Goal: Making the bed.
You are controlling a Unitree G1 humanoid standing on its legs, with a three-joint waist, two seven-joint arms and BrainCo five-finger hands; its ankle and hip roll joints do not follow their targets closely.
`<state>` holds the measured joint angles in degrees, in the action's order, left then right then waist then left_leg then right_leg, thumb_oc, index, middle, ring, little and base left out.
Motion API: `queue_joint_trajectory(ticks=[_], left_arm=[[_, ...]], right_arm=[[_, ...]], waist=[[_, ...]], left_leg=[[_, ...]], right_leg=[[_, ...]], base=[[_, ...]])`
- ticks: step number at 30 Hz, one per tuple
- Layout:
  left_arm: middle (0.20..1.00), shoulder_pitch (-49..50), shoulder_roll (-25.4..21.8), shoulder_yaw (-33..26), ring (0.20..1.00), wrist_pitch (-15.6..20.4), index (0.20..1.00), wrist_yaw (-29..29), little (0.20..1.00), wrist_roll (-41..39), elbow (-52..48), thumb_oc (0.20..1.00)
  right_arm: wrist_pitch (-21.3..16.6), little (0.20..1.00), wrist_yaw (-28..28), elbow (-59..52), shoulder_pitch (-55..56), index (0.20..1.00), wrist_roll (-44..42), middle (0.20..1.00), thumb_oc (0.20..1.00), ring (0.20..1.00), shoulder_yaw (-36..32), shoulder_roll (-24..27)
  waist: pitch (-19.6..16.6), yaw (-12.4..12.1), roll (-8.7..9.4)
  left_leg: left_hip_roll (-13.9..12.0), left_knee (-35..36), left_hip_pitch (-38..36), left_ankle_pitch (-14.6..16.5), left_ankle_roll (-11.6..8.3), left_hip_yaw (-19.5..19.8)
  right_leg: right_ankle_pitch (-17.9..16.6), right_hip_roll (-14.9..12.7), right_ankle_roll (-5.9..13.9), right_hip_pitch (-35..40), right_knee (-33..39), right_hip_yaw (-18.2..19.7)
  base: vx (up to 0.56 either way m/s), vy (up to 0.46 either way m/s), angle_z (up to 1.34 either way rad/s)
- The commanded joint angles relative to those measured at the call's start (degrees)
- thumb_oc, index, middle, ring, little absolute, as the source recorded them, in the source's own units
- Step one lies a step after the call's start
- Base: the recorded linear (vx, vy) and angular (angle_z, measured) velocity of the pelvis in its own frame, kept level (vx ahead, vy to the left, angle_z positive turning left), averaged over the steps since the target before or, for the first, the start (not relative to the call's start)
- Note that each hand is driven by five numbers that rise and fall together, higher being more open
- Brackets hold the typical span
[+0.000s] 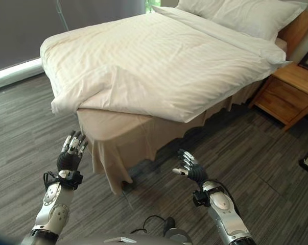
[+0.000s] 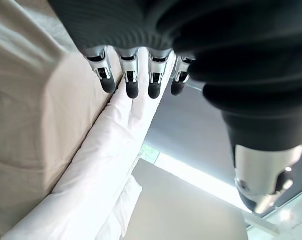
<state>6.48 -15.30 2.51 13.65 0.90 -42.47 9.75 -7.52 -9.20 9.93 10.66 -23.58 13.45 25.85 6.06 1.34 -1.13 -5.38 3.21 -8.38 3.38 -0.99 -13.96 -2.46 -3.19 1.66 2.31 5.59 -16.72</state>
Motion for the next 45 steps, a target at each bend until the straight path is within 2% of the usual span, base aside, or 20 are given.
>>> queue_joint_trajectory(ticks=[1, 17, 19, 21, 22, 23, 26, 29, 30, 33, 35, 36, 37, 38, 39, 40, 41, 43, 44, 45], left_arm=[[1.000, -1.65, -2.18, -0.19, 1.000, 2.08, 1.000, 1.08, 1.000, -0.25, -1.61, 1.000], [1.000, -2.63, -2.05, 0.63, 1.000, 2.38, 1.000, 0.87, 1.000, 0.02, -1.41, 1.000], [1.000, -3.37, -2.38, -0.28, 1.000, 3.41, 1.000, 0.26, 1.000, -0.73, -1.88, 1.000], [1.000, -3.92, -2.32, -0.55, 1.000, 3.88, 1.000, 0.13, 1.000, -1.82, -2.17, 1.000], [1.000, -3.86, -2.06, -0.60, 1.000, 3.97, 1.000, 0.27, 1.000, -2.73, -2.24, 1.000], [1.000, -3.73, -1.96, -0.64, 1.000, 3.86, 1.000, 0.46, 1.000, -2.80, -2.12, 1.000], [1.000, -3.65, -1.83, 0.26, 1.000, 4.27, 1.000, 0.16, 1.000, -2.06, -0.82, 1.000], [1.000, -4.10, -2.20, 0.91, 1.000, 4.25, 1.000, 0.44, 1.000, -1.99, -0.48, 1.000], [1.000, -5.04, -3.32, 1.98, 1.000, 4.16, 1.000, 0.57, 1.000, -0.46, -0.41, 1.000], [1.000, -6.55, -5.15, 1.64, 1.000, 4.10, 1.000, -0.46, 1.000, 0.46, -0.27, 1.000], [1.000, -6.71, -6.48, 1.38, 1.000, 3.82, 1.000, -0.55, 1.000, 1.69, -0.19, 1.000], [1.000, -6.25, -6.79, 0.40, 1.000, 3.56, 1.000, -0.61, 1.000, 2.30, -0.72, 1.000], [1.000, -6.23, -6.77, 0.38, 1.000, 3.54, 1.000, -0.61, 1.000, 2.31, -0.75, 1.000], [1.000, -4.70, -6.35, -0.97, 1.000, 3.10, 1.000, 0.39, 1.000, 2.63, -1.80, 1.000], [1.000, -4.06, -6.15, -1.29, 1.000, 2.96, 1.000, 0.61, 1.000, 2.99, -1.97, 1.000], [1.000, -3.79, -5.50, -1.61, 1.000, 2.95, 1.000, 0.69, 1.000, 2.36, -1.39, 1.000], [1.000, -3.79, -5.50, -1.61, 1.000, 2.95, 1.000, 0.69, 1.000, 2.36, -1.39, 1.000], [1.000, -3.11, -5.15, -2.44, 1.000, 3.17, 1.000, -0.02, 1.000, 2.52, -1.62, 1.000], [1.000, -3.09, -5.15, -2.41, 1.000, 3.15, 1.000, -0.07, 1.000, 2.56, -1.66, 1.000], [1.000, -2.01, -4.44, -2.32, 1.000, 2.93, 1.000, 0.75, 1.000, 1.87, -1.51, 1.000]], right_arm=[[-1.79, 1.000, -0.44, -1.27, -2.55, 1.000, -0.75, 1.000, 1.000, 1.000, 0.50, -0.89], [-2.62, 1.000, 0.19, -1.52, -2.90, 1.000, -0.48, 1.000, 1.000, 1.000, -0.21, -0.64], [-3.00, 1.000, 0.12, -1.41, -4.39, 1.000, -1.78, 1.000, 1.000, 1.000, 0.30, -0.51], [-3.22, 1.000, -0.05, -0.81, -5.17, 1.000, -2.48, 1.000, 1.000, 1.000, 0.59, -0.45], [-3.14, 1.000, 0.67, 0.08, -5.30, 1.000, -1.54, 1.000, 1.000, 1.000, 0.19, 0.10], [-3.36, 1.000, 1.44, 0.15, -5.36, 1.000, -0.62, 1.000, 1.000, 1.000, -0.69, 0.56], [-4.05, 1.000, 1.94, -0.93, -3.07, 1.000, -3.53, 1.000, 1.000, 1.000, -3.98, 0.64], [-4.01, 1.000, 2.39, -0.17, -2.67, 1.000, -3.68, 1.000, 1.000, 1.000, -4.72, 0.46], [-4.05, 1.000, 4.11, 0.73, -1.79, 1.000, -2.53, 1.000, 1.000, 1.000, -7.06, -1.09], [-4.66, 1.000, 5.26, -0.29, -2.45, 1.000, -2.48, 1.000, 1.000, 1.000, -8.07, -2.38], [-4.62, 1.000, 5.14, 0.50, -1.85, 1.000, -1.66, 1.000, 1.000, 1.000, -8.16, -2.79], [-4.68, 1.000, 5.20, 1.32, -1.53, 1.000, -1.08, 1.000, 1.000, 1.000, -8.45, -3.29], [-4.67, 1.000, 5.20, 1.31, -1.52, 1.000, -1.08, 1.000, 1.000, 1.000, -8.44, -3.28], [-4.40, 1.000, 4.42, 1.13, 0.03, 1.000, -0.74, 1.000, 1.000, 1.000, -9.67, -3.55], [-4.28, 1.000, 4.24, 1.34, 0.86, 1.000, -0.34, 1.000, 1.000, 1.000, -10.18, -3.44], [-4.16, 1.000, 4.26, 2.36, 0.95, 1.000, 0.03, 1.000, 1.000, 1.000, -10.02, -3.75], [-4.16, 1.000, 4.26, 2.36, 0.95, 1.000, 0.03, 1.000, 1.000, 1.000, -10.01, -3.75], [-4.21, 1.000, 4.23, 1.66, 1.01, 1.000, 0.43, 1.000, 1.000, 1.000, -9.94, -3.41], [-4.18, 1.000, 4.24, 1.62, 1.06, 1.000, 0.44, 1.000, 1.000, 1.000, -9.96, -3.42], [-4.29, 1.000, 4.02, 1.87, 1.71, 1.000, 0.44, 1.000, 1.000, 1.000, -9.91, -3.89]], waist=[[-0.05, -0.28, 2.81], [0.67, 0.30, 3.32], [2.87, -1.50, 3.90], [3.65, -2.01, 4.29], [3.56, -2.05, 4.76], [3.18, -1.68, 4.63], [2.69, -0.76, 2.94], [2.52, 0.06, 1.55], [1.90, 1.80, 1.09], [4.10, 2.41, 1.20], [5.54, 3.69, -0.72], [6.52, 4.55, -2.23], [6.54, 4.59, -2.17], [6.36, 5.47, -2.59], [6.10, 5.73, -2.44], [5.37, 5.48, -1.56], [5.42, 5.52, -1.58], [4.22, 4.54, -0.83], [4.29, 4.58, -0.86], [3.56, 4.08, -0.15]], left_leg=[[0.85, 0.79, 1.32, -3.64, -1.49, 2.37], [0.23, -2.33, 2.59, -3.59, -2.19, 2.77], [0.90, -10.11, 7.63, -4.69, -3.56, 8.91], [-0.10, -11.52, 9.91, -5.08, -4.94, 11.89], [-4.41, -8.74, 9.90, -5.49, -5.56, 12.41], [-6.60, -7.17, 9.48, -5.97, -5.69, 11.52], [-8.59, -5.26, 8.92, -7.94, -6.88, 11.95], [-7.61, -3.52, 8.01, -6.86, -6.84, 13.33], [-4.72, -0.86, 5.27, -4.30, -4.88, 10.72], [-1.31, -1.78, 4.35, -2.51, -1.28, 8.60], [-1.74, -2.24, 4.34, -3.03, 0.02, 7.67], [-2.06, -1.76, 3.03, -3.34, 1.04, 6.91], [-2.01, -1.73, 2.97, -3.32, 1.02, 6.93], [-0.97, -1.20, 2.43, -3.56, 1.76, 6.43], [-0.24, -1.12, 2.26, -3.68, 1.93, 6.52], [1.22, -0.78, 2.00, -3.04, 1.82, 6.04], [1.19, -0.77, 1.95, -3.04, 1.81, 6.07], [1.77, -0.57, 2.07, -2.39, 1.18, 5.44], [1.70, -0.65, 2.01, -2.34, 1.14, 5.50], [2.21, -0.80, 2.41, -2.08, 0.85, 5.57]], right_leg=[[0.34, -2.76, 4.99, 2.41, -1.85, 2.59], [0.48, -2.46, 4.72, 2.15, -2.60, 3.80], [-0.35, -2.78, 4.47, 0.96, -2.72, 4.85], [-0.50, -3.54, 4.63, -0.38, -3.39, 5.10], [-0.71, -5.43, 5.72, -0.64, -3.57, 5.26], [-0.66, -6.11, 6.40, -0.31, -3.32, 5.30], [0.16, -7.46, 7.62, 0.36, -3.53, 6.22], [0.08, -9.07, 8.12, 0.00, -4.40, 7.83], [-1.86, -12.82, 9.84, -1.42, -7.13, 10.58], [-10.07, -14.69, 10.59, -8.99, -18.76, 15.69], [-9.52, -10.78, 10.10, -15.79, -31.56, 18.75], [-7.14, -8.37, 9.51, -19.41, -39.61, 15.96], [-6.97, -8.44, 9.50, -19.46, -39.83, 15.97], [-5.94, -6.40, 8.84, -20.07, -42.07, 13.43], [-5.40, -5.35, 8.62, -19.74, -41.58, 13.26], [-3.13, -4.81, 7.51, -16.16, -34.00, 10.67], [-3.15, -4.79, 7.50, -16.07, -33.95, 10.62], [0.34, -3.94, 6.17, -13.05, -24.32, 8.89], [0.32, -3.89, 6.12, -12.85, -24.15, 8.79], [0.21, -4.41, 6.35, -9.54, -18.43, 8.48]], base=[[0.00, -0.001, -0.09], [-0.01, -0.006, -0.03], [-0.16, -0.001, 0.09], [-0.09, 0.101, -0.22], [0.07, 0.196, -0.51], [0.07, 0.196, -0.31], [0.13, 0.299, 0.03], [0.13, 0.416, -0.34], [0.14, 0.556, -0.46], [0.01, 0.495, -0.31], [-0.06, 0.462, -0.93], [0.00, 0.346, -0.75], [0.04, 0.387, -0.50], [0.06, 0.183, -0.14], [0.12, 0.206, -0.25], [0.09, 0.053, -0.11], [0.12, -0.015, -0.03], [0.09, -0.066, -0.05], [0.06, -0.075, -0.14], [0.06, -0.125, 0.00]])
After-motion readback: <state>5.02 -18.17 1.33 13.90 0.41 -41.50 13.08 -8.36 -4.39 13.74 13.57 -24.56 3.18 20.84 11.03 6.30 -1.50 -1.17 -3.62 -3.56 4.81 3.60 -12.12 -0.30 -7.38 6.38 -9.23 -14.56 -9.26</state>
